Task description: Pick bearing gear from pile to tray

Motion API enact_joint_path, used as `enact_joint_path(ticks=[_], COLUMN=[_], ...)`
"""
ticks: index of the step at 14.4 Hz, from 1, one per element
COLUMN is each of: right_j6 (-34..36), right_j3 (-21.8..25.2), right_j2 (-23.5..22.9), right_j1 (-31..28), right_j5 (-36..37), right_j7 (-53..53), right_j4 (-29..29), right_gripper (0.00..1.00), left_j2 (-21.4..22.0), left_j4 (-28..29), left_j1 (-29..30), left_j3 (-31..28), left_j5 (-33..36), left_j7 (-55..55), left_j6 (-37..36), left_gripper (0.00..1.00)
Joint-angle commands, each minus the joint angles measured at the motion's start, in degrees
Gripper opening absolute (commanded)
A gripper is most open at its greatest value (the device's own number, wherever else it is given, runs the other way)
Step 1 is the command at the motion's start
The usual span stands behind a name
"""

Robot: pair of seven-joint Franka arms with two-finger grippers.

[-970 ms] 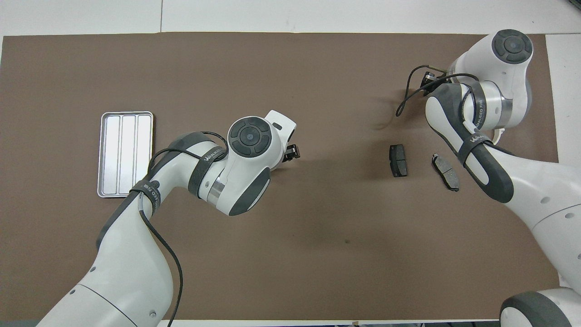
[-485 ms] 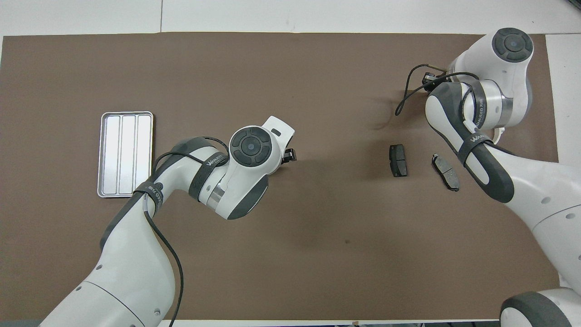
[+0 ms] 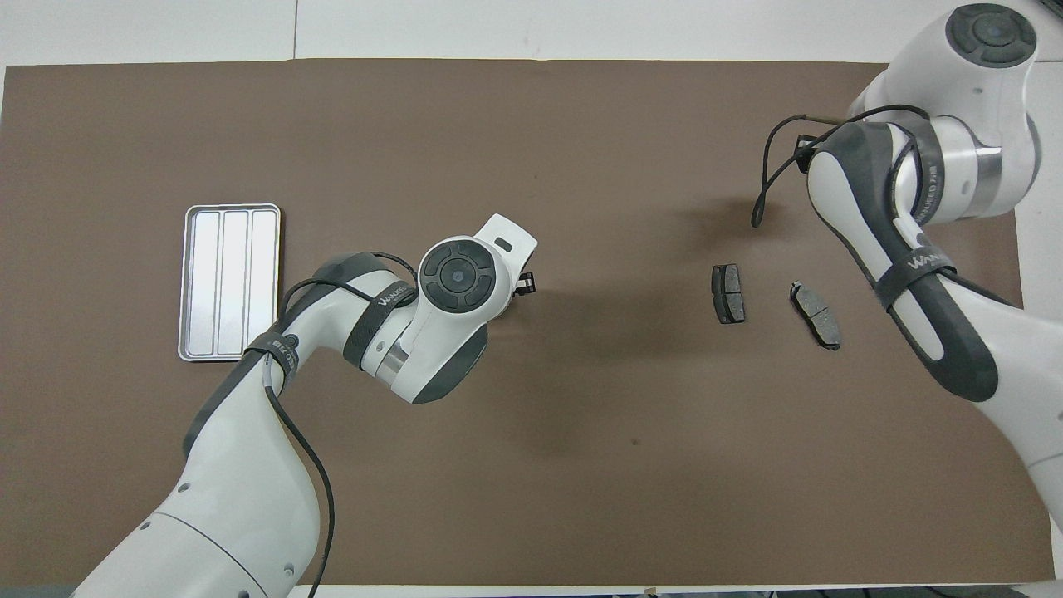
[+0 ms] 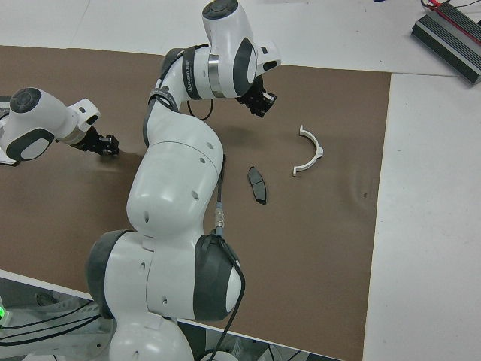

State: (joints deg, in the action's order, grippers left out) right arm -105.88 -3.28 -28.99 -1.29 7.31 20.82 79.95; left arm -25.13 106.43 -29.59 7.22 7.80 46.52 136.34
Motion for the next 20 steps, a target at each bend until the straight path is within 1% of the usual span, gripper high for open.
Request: enact_joint_path(ticks=[1,2,3,4,5,6,7,8,9,10,12,13,14,15,16,17,19,20], right_j6=[7.16,9.62,11.65,12.71,13.68,13.95,14.21,13.78,13.34,12.73,9.66,7.29,4.14,1.15,-2.01,-4.39,-6.69,-7.14], right_j3=[-0.42,-0.42,-0.42,-0.42,-0.42,-0.42,-0.50,-0.50,-0.50,-0.59,-0.68,-0.68,-0.68,-0.59,-0.59,-0.59,-0.59,-0.59], right_j2=[7.52,9.46,11.13,12.37,13.16,13.52,13.70,13.79,13.79,13.61,13.00,12.39,11.51,10.28,8.88,7.47,6.06,5.27], right_j1=[2.42,4.08,5.06,5.76,6.46,7.34,8.39,9.97,11.64,13.48,17.26,19.72,22.79,25.78,28.07,29.57,31.69,32.57], right_j5=[0.26,-0.10,-0.53,-1.23,-1.85,-1.94,-2.12,-3.16,-4.22,-4.58,-5.72,-6.16,-6.25,-6.25,-6.16,-6.16,-6.16,-6.16], right_j7=[-1.05,-0.44,0.87,2.63,3.86,5.18,7.71,11.83,16.40,20.10,28.00,32.57,37.75,42.76,47.42,50.95,54.22,55.28], right_j4=[1.79,1.79,1.79,1.79,1.79,1.88,1.88,2.14,2.32,2.32,2.93,3.63,4.68,5.30,5.48,5.48,5.48,5.57], right_gripper=[0.00,0.00,0.00,0.00,0.00,0.00,0.00,0.00,0.00,0.00,0.00,0.00,0.00,0.00,0.00,0.00,0.00,0.00], left_j2=[0.43,0.17,-0.62,-2.10,-2.55,-1.69,0.93,4.18,6.64,8.93,10.44,10.54,11.15,12.81,14.74,17.19,21.15,21.87], left_j4=[-0.07,-2.69,-7.42,-13.38,-18.49,-20.54,-20.56,-20.30,-20.21,-19.51,-18.46,-17.93,-15.92,-12.77,-7.61,-0.94,11.46,15.26], left_j1=[-0.73,-0.73,-0.73,-0.30,0.93,2.94,5.57,9.08,13.81,18.03,27.87,31.14,34.57,37.30,39.24,40.04,40.05,39.61], left_j3=[-0.88,-0.98,-0.98,-0.98,-1.24,-1.15,-0.98,-0.89,-1.06,-1.33,-1.15,-1.24,-1.24,-1.24,-1.24,-1.24,-1.33,-1.33], left_j5=[1.69,2.82,3.62,3.80,3.89,3.80,3.11,1.71,-1.44,-3.21,-4.19,-4.72,-5.07,-5.25,-5.34,-6.21,-8.67,-8.94], left_j7=[1.20,1.11,0.94,0.41,-0.55,-3.08,-7.02,-13.50,-21.92,-30.53,-44.26,-49.20,-53.95,-57.74,-59.95,-60.23,-59.71,-59.01], left_j6=[-0.10,-3.59,-9.37,-15.69,-20.28,-22.59,-25.14,-28.47,-32.59,-35.16,-36.41,-35.80,-34.75,-32.83,-29.85,-24.60,-12.74,-9.29], left_gripper=[0.00,0.00,0.00,0.00,0.00,0.00,0.00,0.00,0.00,0.00,0.00,0.00,0.00,0.00,0.00,0.00,0.00,0.00])
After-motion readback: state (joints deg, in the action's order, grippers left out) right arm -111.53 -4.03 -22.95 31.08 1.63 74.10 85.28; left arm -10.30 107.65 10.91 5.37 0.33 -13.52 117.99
